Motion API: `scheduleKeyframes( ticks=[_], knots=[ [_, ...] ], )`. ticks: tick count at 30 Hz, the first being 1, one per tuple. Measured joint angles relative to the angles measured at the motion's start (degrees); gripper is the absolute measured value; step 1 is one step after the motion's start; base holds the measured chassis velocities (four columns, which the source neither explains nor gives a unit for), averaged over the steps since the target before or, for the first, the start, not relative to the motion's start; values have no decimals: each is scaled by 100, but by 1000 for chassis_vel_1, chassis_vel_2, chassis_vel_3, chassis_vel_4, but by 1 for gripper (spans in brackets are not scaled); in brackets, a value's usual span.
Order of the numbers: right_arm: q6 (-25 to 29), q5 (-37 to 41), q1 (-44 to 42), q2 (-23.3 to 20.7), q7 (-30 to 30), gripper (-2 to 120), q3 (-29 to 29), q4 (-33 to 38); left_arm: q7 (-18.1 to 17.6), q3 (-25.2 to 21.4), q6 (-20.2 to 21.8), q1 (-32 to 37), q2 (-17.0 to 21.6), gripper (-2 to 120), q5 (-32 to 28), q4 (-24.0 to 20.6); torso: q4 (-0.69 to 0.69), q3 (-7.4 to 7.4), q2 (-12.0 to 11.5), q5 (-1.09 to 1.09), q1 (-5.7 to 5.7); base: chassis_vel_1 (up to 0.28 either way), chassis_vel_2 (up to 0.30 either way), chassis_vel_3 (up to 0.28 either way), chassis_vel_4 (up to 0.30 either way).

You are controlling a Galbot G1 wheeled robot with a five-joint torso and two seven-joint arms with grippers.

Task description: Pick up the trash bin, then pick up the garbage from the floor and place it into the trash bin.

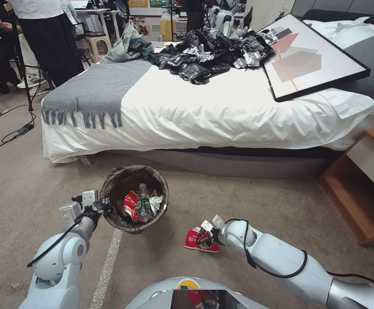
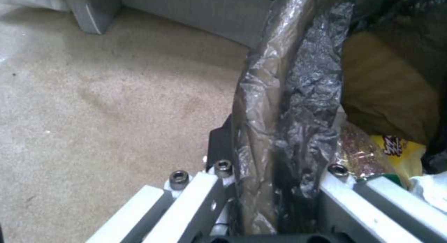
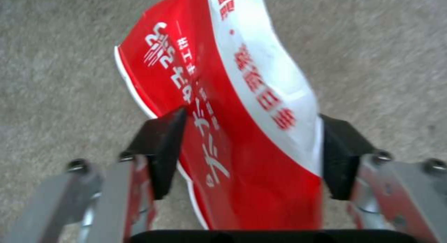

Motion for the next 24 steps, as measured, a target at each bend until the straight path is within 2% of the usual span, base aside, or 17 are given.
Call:
scheduleKeyframes(
  ticks=[1, 3, 5, 8, 9, 11, 12, 14, 24],
  knots=[
    [0, 0, 0, 0, 0, 58, 0, 0, 0, 0, 0, 0, 0, 0, 0, 0, 0, 0, 0, 0, 0, 0, 0, 0, 0],
    [0, 0, 34, -19, 1, 47, 0, 1, 1, 15, 0, -9, -5, 0, 6, 18, 0, 0, 0, 0, 0, 0, 0, 0, 0],
    [0, -1, 37, -28, 2, 44, 1, 2, 2, 17, 0, -12, -5, 0, 8, 26, 0, 0, 0, 0, 0, 0, 0, 0, 0],
    [11, -29, 25, -47, 7, 28, 2, 14, 5, 18, 0, -15, -2, 0, 14, 49, 0, 0, 0, 0, 0, 0, 0, 0, 0],
    [11, -29, 25, -47, 7, 28, 2, 14, 5, 18, 0, -15, -2, 0, 14, 49, 0, 0, 0, 0, 0, 0, 0, 0, 0],
    [24, -47, 18, -48, 20, 18, 3, 15, 8, 20, 0, -19, -1, 0, 16, 53, 0, 0, 0, 1, 0, 0, 0, 0, 0],
    [24, -47, 18, -48, 20, 18, 3, 15, 8, 20, 0, -19, -1, 0, 16, 53, 0, 0, 0, 1, 0, 0, 0, 0, 0],
    [32, -58, 19, -49, 37, 5, 4, 29, 14, 23, 0, -20, -6, 0, 19, 53, -1, 0, 0, 1, 0, 0, 0, 0, 0],
    [39, -21, 12, -86, 93, 2, 82, 200, 21, 16, 0, -16, 2, 0, 21, 30, -1, 0, 0, 1, 0, 0, 0, 0, 0]
  ],
)
